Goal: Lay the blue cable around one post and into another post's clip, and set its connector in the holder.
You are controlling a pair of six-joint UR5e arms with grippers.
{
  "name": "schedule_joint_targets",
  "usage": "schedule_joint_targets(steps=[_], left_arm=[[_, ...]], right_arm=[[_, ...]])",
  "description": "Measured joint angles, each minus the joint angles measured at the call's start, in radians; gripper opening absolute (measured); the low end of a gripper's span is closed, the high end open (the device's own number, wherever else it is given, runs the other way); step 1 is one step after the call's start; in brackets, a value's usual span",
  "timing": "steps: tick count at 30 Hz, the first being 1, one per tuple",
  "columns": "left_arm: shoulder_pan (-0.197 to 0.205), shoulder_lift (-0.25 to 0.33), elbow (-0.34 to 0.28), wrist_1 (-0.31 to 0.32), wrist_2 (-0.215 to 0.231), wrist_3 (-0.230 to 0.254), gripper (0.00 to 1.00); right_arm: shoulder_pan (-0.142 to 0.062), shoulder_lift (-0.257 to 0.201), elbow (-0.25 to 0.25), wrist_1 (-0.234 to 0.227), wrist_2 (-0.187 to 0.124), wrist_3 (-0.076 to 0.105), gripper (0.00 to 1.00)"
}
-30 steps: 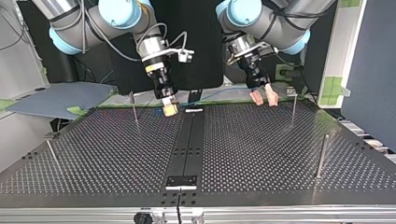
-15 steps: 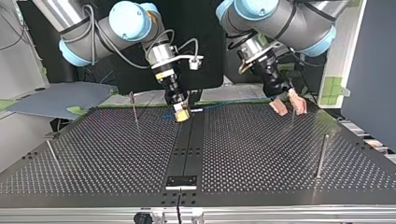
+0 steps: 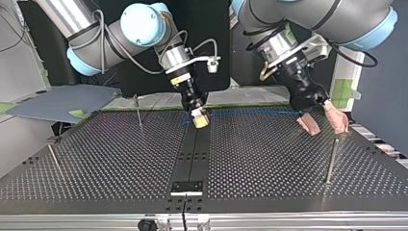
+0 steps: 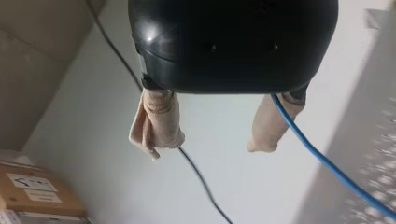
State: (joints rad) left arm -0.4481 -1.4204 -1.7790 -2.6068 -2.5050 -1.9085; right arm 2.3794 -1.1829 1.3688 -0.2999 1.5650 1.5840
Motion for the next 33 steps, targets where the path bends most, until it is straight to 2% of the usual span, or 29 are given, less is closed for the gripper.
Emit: schedule_joint_targets(steps=[9,16,25,33], left_arm=[[0.064,0.077,0.077,-0.077,0.077,-0.022,1.0],[0.124,0.124,0.138,-0.137,0.138,-0.075,1.0],[0.199,0.067,0.212,-0.212,0.213,-0.149,1.0],[0.274,-0.008,0.233,-0.288,0.287,-0.204,1.0]], right_arm=[[0.008,0.005,-0.072,0.071,-0.019,0.004,0.0],[0.008,0.006,-0.126,0.074,-0.034,0.011,0.0],[0.011,0.008,-0.171,0.066,-0.041,0.005,0.0],[0.031,0.012,-0.174,0.068,-0.036,-0.002,0.0]])
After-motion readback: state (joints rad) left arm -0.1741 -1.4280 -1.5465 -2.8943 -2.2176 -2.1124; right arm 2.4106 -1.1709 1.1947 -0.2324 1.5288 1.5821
